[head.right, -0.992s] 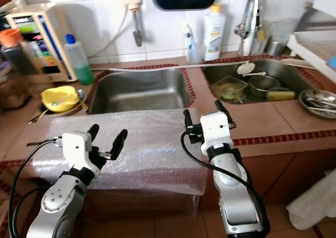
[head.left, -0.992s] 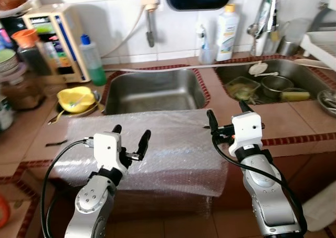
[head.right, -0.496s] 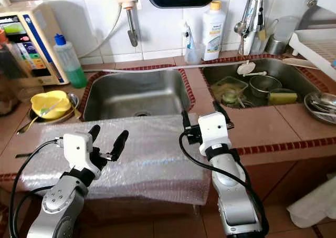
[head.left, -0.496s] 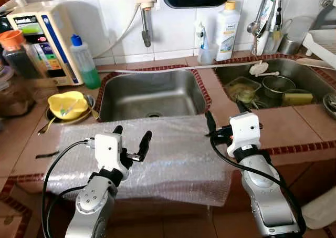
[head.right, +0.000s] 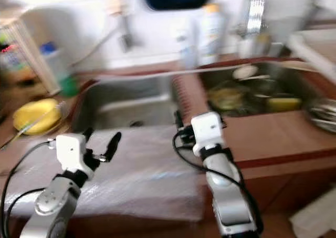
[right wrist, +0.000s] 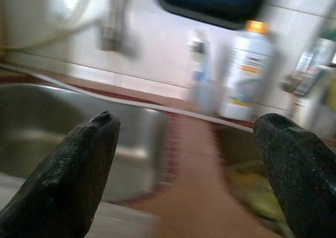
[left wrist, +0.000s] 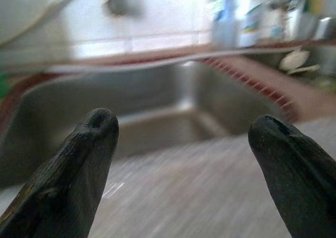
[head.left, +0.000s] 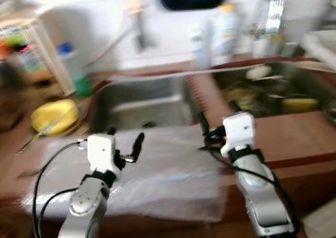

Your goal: Kitchen organization

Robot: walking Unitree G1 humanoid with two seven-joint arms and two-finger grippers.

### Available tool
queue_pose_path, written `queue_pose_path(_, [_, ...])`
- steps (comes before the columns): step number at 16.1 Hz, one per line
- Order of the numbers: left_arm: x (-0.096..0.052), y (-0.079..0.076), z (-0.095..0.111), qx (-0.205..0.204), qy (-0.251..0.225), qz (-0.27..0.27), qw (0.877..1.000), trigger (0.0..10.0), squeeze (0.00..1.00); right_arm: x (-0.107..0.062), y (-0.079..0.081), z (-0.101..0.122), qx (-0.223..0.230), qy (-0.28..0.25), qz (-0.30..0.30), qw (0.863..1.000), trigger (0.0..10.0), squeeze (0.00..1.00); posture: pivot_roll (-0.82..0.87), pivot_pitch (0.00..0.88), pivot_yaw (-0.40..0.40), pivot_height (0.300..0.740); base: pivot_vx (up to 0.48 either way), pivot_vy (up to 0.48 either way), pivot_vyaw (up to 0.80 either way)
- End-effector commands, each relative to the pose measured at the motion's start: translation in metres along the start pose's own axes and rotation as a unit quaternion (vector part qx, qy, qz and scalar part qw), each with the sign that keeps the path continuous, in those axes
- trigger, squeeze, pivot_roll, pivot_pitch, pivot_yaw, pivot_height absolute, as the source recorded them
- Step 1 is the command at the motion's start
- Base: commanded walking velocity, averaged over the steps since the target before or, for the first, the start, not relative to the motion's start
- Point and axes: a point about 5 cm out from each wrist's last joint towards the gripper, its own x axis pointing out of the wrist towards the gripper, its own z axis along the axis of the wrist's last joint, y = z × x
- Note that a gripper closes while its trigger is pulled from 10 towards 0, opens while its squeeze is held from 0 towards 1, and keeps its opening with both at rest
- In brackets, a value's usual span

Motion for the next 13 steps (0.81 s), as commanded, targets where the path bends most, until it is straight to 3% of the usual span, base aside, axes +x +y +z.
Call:
queue_pose_path(1, [0.002, -0.007, 0.002, 0.0, -0.006, -0.014, 1.0, 10.0, 0.0, -0.002, -0.007, -0.002, -0.006, 0.003, -0.011, 1.0, 10.0, 0.0, -0.15, 0.005, 0.089, 0.74, 0.458, 0.0, 0.0])
queue_pose_path(4, [0.001, -0.005, 0.002, 0.004, -0.005, -0.007, 1.0, 10.0, 0.0, -0.002, -0.006, -0.002, -0.006, 0.003, -0.009, 1.0, 10.0, 0.0, -0.15, 0.002, 0.087, 0.74, 0.287, 0.0, 0.0])
queue_pose_path(7, [0.0, -0.004, 0.001, 0.003, -0.002, 0.002, 1.0, 10.0, 0.0, -0.002, -0.006, -0.002, -0.006, 0.002, -0.004, 1.0, 10.0, 0.0, -0.15, 0.003, 0.083, 0.74, 0.0, 0.0, 0.0])
queue_pose_path(13, [0.0, 0.012, -0.001, 0.03, 0.004, 0.077, 0.997, 10.0, 0.0, -0.001, -0.005, 0.0, -0.009, -0.003, 0.004, 1.0, 10.0, 0.0, -0.15, 0.006, 0.082, 0.74, 0.0, 0.0, 0.0])
